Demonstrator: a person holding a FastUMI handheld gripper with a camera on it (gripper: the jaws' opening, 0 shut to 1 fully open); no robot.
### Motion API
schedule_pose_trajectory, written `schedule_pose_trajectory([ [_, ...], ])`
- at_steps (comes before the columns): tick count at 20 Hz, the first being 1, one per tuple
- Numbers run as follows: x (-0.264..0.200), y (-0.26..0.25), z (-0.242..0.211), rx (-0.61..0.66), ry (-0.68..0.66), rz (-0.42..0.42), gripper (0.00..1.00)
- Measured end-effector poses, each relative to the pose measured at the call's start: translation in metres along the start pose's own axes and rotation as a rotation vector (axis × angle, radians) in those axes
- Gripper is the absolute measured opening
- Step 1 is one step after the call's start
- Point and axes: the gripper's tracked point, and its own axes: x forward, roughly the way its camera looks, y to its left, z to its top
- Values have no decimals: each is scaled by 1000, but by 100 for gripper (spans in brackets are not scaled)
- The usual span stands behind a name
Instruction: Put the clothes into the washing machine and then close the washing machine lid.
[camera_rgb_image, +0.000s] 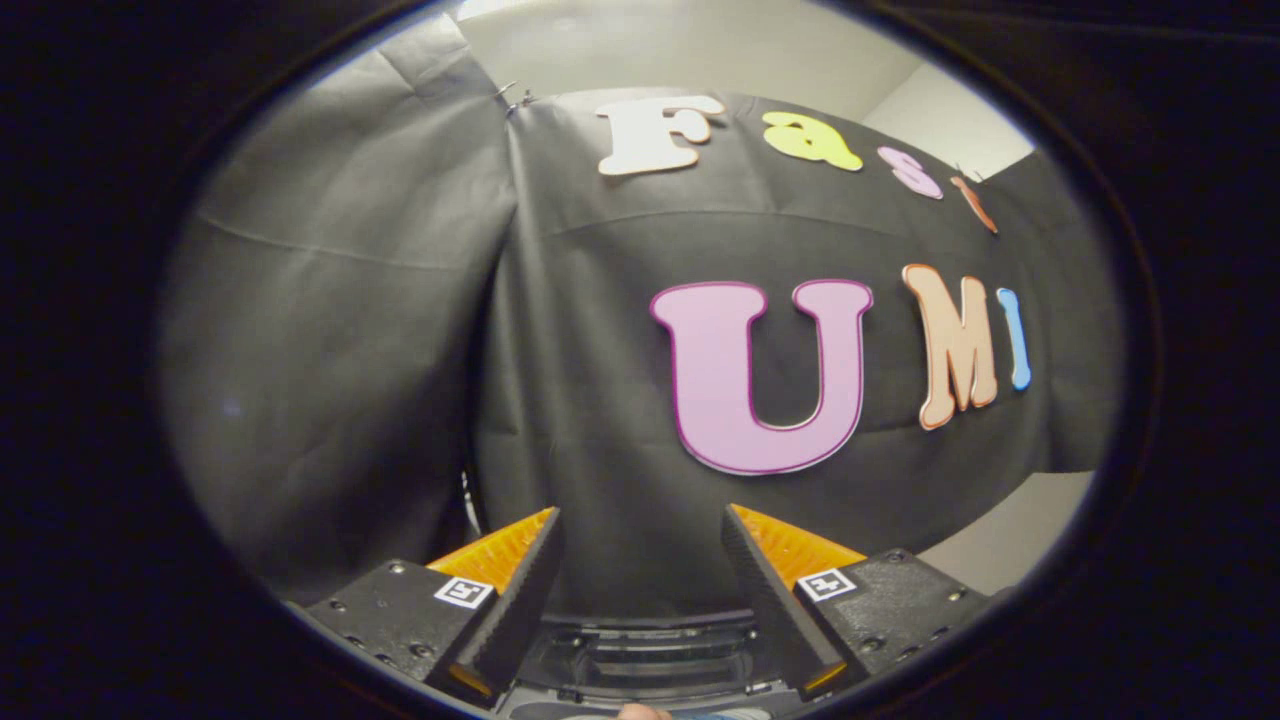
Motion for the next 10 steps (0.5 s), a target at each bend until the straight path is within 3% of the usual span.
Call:
schedule_pose_trajectory([
  [6, 42, -19, -43, 73, 60, -43, 97],
  [10, 62, -23, -91, 1, 142, -37, 97],
])
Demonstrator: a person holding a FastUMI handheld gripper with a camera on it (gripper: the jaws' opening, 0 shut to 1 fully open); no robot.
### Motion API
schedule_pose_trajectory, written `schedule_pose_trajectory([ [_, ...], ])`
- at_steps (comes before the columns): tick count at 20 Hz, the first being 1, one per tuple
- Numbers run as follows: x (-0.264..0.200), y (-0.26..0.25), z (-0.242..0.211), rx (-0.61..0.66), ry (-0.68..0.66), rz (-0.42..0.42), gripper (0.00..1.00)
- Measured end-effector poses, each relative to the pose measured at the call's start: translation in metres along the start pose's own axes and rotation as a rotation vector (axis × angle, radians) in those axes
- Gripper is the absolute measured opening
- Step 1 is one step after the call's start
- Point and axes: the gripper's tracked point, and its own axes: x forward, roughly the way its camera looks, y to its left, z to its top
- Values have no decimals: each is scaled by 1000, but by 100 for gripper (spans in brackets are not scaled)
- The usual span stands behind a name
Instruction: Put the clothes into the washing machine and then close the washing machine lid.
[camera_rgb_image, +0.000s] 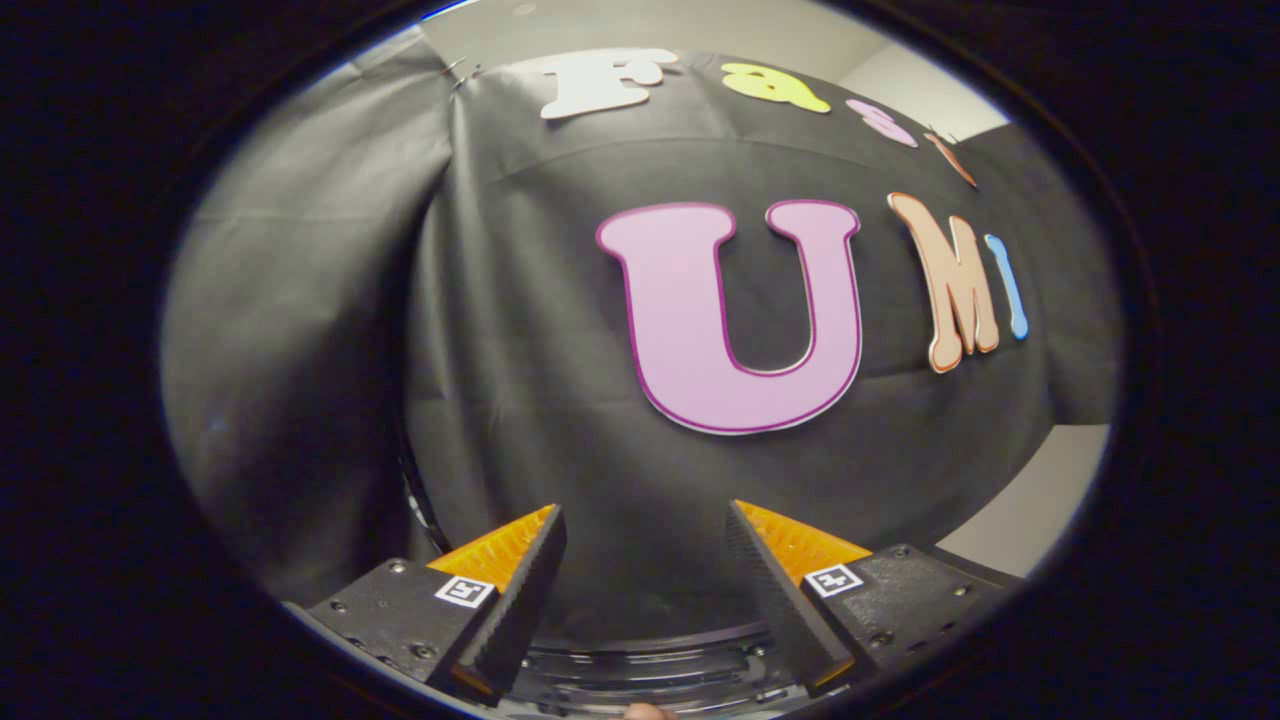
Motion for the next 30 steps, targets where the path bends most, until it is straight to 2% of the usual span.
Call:
schedule_pose_trajectory([
  [3, 16, -7, -28, 19, 53, 4, 97],
  [8, 25, -4, -65, -61, 161, 30, 97],
  [10, 26, -9, -63, -30, 119, 19, 98],
  [30, -14, -9, -65, -42, 144, -5, 96],
])
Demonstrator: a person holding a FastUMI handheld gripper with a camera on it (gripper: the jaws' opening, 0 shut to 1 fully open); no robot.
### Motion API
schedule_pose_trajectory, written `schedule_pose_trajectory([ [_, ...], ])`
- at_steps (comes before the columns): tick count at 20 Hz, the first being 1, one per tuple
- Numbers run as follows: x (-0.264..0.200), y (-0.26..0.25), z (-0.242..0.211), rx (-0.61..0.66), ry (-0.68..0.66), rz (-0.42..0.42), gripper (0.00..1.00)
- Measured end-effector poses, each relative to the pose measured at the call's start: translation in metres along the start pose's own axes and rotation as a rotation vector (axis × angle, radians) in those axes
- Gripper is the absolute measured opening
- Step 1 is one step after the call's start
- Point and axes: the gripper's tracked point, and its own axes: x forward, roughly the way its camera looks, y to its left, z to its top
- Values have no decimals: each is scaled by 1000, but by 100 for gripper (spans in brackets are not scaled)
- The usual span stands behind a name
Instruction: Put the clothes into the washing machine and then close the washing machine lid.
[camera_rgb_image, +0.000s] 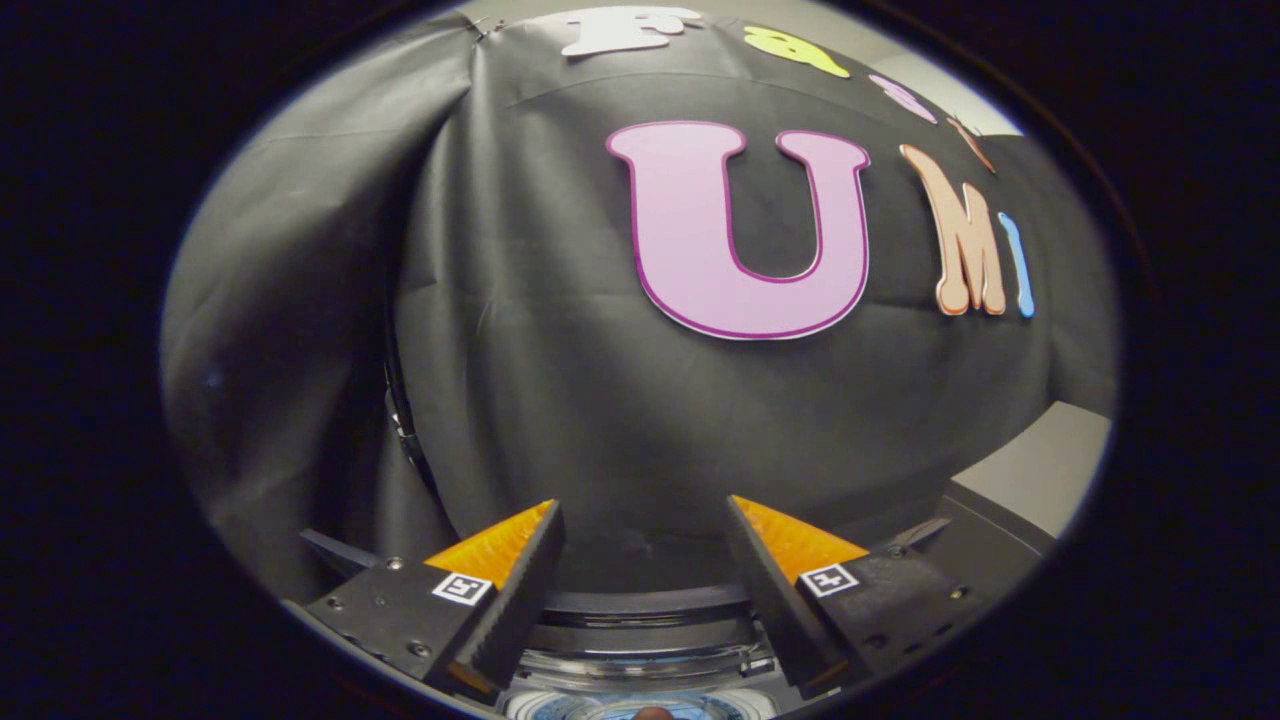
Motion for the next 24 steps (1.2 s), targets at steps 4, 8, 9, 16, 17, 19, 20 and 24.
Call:
schedule_pose_trajectory([
  [4, -8, -1, -2, 0, 0, -3, 96],
  [8, -15, -1, -4, 1, 12, -4, 96],
  [9, -18, -1, -4, 3, 15, -1, 96],
  [16, -27, -3, -6, 12, 3, 0, 96],
  [17, -29, -2, -6, 11, 3, -4, 96],
  [19, -32, -3, -8, 7, 0, -8, 96],
  [20, -37, -3, -10, 6, 1, -7, 96],
  [24, -45, -3, -12, 3, 15, -6, 96],
])
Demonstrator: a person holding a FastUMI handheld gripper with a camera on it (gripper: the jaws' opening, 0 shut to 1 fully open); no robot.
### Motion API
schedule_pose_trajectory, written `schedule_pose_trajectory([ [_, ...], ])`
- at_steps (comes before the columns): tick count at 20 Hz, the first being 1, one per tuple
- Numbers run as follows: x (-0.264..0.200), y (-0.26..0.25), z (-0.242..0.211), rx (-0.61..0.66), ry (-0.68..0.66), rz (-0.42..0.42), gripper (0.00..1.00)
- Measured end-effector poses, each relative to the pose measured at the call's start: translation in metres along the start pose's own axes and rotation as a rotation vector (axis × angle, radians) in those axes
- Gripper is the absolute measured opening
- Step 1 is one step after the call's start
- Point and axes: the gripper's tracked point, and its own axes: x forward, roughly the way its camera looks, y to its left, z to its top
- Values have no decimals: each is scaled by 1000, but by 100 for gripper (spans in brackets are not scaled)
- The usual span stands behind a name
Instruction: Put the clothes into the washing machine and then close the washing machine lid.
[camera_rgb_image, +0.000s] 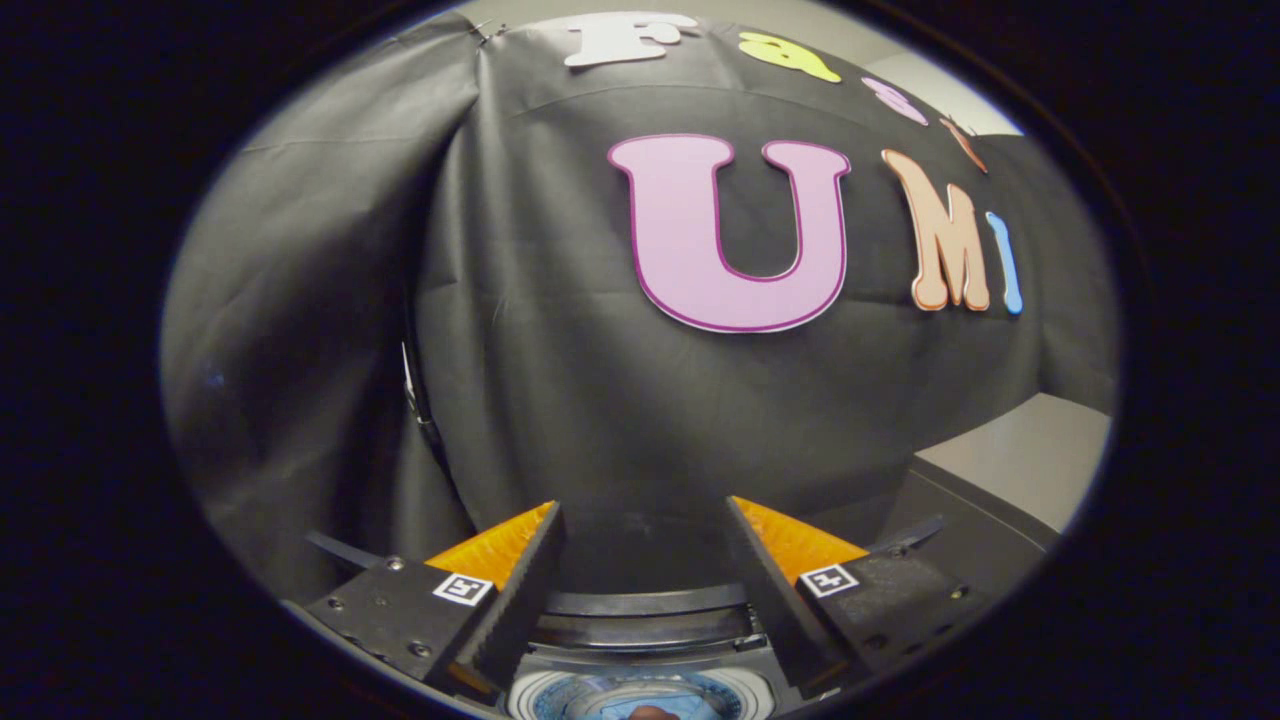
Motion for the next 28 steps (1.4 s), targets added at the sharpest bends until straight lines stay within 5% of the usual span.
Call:
schedule_pose_trajectory([
  [12, -33, -4, -16, 0, 1, -50, 96],
  [21, -124, 12, -82, -42, 50, -47, 97],
  [28, -167, 16, -86, 1, 11, -52, 98],
])
